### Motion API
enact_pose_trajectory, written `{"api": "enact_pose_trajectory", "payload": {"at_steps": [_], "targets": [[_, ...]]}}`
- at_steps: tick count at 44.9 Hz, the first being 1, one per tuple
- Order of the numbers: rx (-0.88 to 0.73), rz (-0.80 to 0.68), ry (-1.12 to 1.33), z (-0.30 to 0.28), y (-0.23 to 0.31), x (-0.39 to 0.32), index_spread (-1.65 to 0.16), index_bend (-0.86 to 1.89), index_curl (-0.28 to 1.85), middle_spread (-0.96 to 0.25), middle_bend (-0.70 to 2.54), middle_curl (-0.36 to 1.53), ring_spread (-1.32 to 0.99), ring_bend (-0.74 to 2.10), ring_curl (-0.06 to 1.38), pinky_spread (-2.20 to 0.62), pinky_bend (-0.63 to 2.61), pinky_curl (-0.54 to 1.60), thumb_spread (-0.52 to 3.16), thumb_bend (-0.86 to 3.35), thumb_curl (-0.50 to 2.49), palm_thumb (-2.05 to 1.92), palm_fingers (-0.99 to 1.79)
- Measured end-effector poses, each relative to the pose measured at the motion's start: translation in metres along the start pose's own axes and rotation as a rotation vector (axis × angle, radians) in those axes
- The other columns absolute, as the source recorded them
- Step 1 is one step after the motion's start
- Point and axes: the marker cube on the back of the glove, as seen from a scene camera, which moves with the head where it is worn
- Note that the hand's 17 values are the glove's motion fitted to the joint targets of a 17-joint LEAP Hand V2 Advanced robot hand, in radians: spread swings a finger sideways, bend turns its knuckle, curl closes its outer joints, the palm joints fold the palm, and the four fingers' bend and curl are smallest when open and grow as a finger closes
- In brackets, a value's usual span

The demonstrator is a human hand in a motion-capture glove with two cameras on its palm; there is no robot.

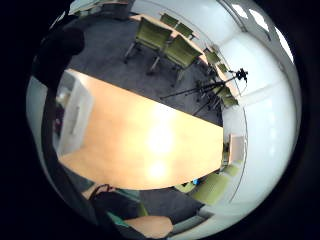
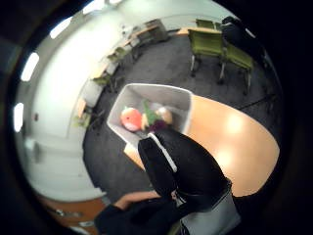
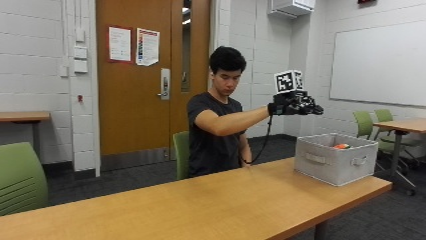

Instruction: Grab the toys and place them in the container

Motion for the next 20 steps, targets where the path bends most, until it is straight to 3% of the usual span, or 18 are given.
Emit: {"api": "enact_pose_trajectory", "payload": {"at_steps": [6,20], "targets": [[-0.050,0.246,0.057,0.017,0.042,0.062,-0.36,0.17,0.86,-0.17,0.45,0.60,-0.37,0.71,0.29,-0.22,0.88,0.36,1.18,-0.07,0.31,-0.10,-0.03],[-0.008,0.315,0.022,0.026,0.081,0.093,-0.32,0.18,0.76,-0.14,0.41,0.56,-0.36,0.63,0.27,-0.19,0.79,0.33,1.18,-0.07,0.22,-0.10,0.01]]}}
